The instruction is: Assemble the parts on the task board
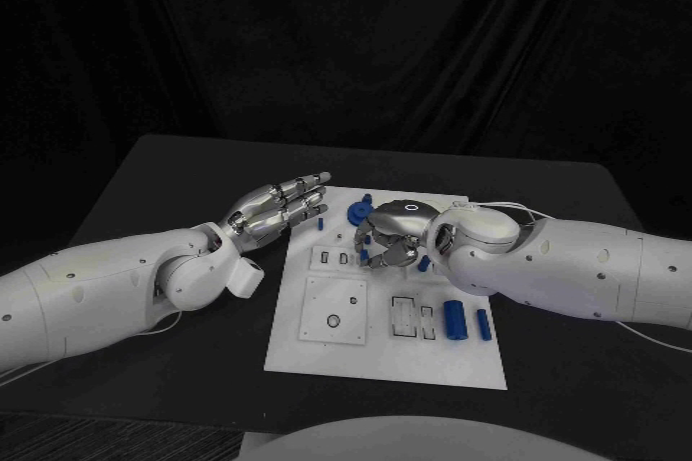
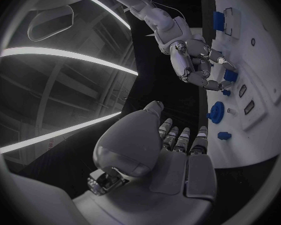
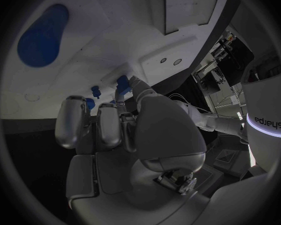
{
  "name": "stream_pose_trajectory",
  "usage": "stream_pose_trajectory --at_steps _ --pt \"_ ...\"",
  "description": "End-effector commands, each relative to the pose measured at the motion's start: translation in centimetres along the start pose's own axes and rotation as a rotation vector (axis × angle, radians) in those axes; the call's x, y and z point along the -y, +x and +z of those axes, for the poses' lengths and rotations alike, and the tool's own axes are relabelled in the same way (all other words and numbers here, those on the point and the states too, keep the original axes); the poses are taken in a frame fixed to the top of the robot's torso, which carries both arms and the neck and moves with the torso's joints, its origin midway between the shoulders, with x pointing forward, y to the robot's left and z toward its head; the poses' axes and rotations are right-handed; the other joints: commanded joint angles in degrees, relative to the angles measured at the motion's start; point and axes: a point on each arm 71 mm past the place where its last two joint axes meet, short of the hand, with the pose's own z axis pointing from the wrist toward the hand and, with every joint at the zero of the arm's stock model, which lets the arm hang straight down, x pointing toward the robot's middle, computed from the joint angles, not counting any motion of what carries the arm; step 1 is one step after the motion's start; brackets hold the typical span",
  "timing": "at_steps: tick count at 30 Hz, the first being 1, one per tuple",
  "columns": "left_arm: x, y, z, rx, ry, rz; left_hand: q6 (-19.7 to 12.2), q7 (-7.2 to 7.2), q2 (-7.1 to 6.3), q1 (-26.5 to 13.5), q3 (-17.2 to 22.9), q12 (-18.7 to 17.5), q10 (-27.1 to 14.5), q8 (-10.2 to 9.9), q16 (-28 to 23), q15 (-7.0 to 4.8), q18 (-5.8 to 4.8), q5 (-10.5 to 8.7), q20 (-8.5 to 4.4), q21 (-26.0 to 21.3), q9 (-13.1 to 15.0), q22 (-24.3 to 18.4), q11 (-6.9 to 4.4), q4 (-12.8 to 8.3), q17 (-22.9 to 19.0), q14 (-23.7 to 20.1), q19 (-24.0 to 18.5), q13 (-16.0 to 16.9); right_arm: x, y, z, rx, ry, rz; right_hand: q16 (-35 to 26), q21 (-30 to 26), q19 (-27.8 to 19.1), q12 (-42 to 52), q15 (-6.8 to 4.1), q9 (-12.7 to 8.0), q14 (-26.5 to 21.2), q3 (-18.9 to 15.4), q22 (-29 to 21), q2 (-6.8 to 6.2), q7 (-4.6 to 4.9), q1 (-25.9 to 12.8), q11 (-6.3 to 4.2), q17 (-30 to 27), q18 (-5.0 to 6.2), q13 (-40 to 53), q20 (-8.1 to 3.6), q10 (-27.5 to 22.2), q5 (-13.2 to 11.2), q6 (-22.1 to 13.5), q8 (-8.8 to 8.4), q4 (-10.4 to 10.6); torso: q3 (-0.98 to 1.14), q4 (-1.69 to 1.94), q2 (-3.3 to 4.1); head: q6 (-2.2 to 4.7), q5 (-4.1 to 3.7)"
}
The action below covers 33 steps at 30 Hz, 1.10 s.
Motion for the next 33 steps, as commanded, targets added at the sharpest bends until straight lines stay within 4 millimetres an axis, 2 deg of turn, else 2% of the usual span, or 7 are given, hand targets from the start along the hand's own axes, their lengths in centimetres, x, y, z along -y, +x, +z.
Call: stream_pose_trajectory --at_steps 1,9,11,13,19,27,33 --pt "0.0 0.2 0.1 -0.014 0.01 -0.009 -0.08 0.51 0.03 -0.41 0.27 0.07 -0.16 0.34 -0.21 0.57 1.03 0.25 0.32 0.17 0.09 0.09 0.24 -0.02 -0.06 -0.02 -0.11 0.01 0.1 0.3 0.0 -0.018 0.007 -0.001 -0.26 -0.45 -0.14 -0.38 0.57 -0.68 2.49 0.21 9.65 -0.61 0.26 -0.19 0.75 -0.06 0.47 13.83 0.4 5.22 0.19 0.15 -0.94 0.37 0.02 -0.06 -0.04 -0.15 -0.03" --pt "0.0 0.3 0.2 -0.017 0.009 -0.011 -0.08 0.51 0.03 -0.41 0.27 0.07 -0.16 0.34 -0.21 0.57 1.03 0.25 0.32 0.17 0.09 0.09 0.24 -0.02 -0.06 -0.02 -0.11 0.01 0.1 0.4 0.1 -0.025 0.007 -0.002 -0.34 -0.84 -0.16 -0.53 1.23 -4.06 2.47 0.12 9.61 -1.46 1.45 -0.8 1.53 -0.3 0.51 13.61 1.01 5.07 -0.89 -2.77 -4.76 0.72 -0.01 -0.1 -0.05 -0.13 0.01" --pt "0.0 0.3 0.2 -0.017 0.009 -0.011 -0.08 0.51 0.03 -0.41 0.27 0.07 -0.16 0.34 -0.21 0.57 1.03 0.25 0.32 0.17 0.09 0.09 0.24 -0.02 -0.06 -0.02 -0.11 0.01 0.1 0.4 0.1 -0.03 0.01 -0.003 -0.52 -1.23 -0.24 -0.71 1.22 -5.91 2.4 -0.15 9.53 -1.94 1.92 -0.97 1.45 -0.61 0.59 13.34 1.09 4.9 -2.62 -5.27 -6.88 0.77 -0.01 -0.1 -0.05 -0.13 0.01" --pt "0.0 0.3 0.2 -0.017 0.009 -0.011 -0.08 0.51 0.03 -0.41 0.27 0.07 -0.16 0.34 -0.21 0.57 1.03 0.25 0.32 0.17 0.09 0.09 0.24 -0.02 -0.06 -0.02 -0.11 0.01 0.1 0.4 0.1 -0.031 0.011 -0.003 -0.56 -1.27 -0.23 -0.75 1.17 -6.25 2.39 -0.21 9.53 -1.98 1.95 -0.98 1.37 -0.67 0.6 13.28 1.07 4.87 -2.93 -5.67 -7.24 0.77 -0.01 -0.1 -0.05 -0.13 0.01" --pt "0.0 0.2 0.2 -0.015 0.008 -0.009 -0.08 0.51 0.03 -0.41 0.27 0.07 -0.16 0.34 -0.21 0.57 1.03 0.25 0.32 0.17 0.09 0.09 0.24 -0.02 -0.06 -0.02 -0.11 0.01 0.3 0.4 0.0 -0.025 0.013 -0.002 -1.04 -2.21 -0.36 -1.23 0.72 -10.66 2.27 -1.84 9.37 -2.83 1.59 -1.66 0.81 -1.42 0.74 12.59 0.71 4.44 -7.39 -11.92 -12.12 1.5 -0.02 -0.11 -0.07 -0.01 0.15" --pt "0.0 0.1 0.1 -0.009 0.006 -0.006 -0.03 0.54 0.02 -0.44 0.4 0.07 -0.16 0.37 -0.21 0.64 1.03 0.23 0.36 0.17 0.1 0.09 0.26 -0.02 -0.06 -0.02 -0.11 0.01 0.4 0.2 -0.4 0.003 0.003 0.001 -1.34 -2.81 -0.42 -1.65 0.6 -12.96 2.21 -2.63 9.26 -4.2 1.42 -2.15 0.65 -1.85 0.82 12.01 0.53 4.08 -10.1 -14.05 -12.79 3.42 -0.03 -0.12 -0.08 -0.08 0.15" --pt "0.0 0.0 0.0 0.002 0.011 -0.001 -0.03 0.54 -0.06 -0.46 0.42 0.1 -0.15 0.37 -0.21 0.65 1.03 0.19 0.37 0.19 0.1 0.11 0.26 -0.03 -0.06 -0.02 -0.08 0.02 0.5 -0.8 -1.7 0.104 -0.049 0.006 -1.25 -2.91 -0.29 -1.62 0.42 -15.44 2.27 -2.99 9.32 -7.59 1.22 -1.09 0.47 -1.76 0.78 12.02 0.36 4.13 -11.03 -14.84 -12.59 9.27 0.01 -0.1 -0.1 0.51 0.35"
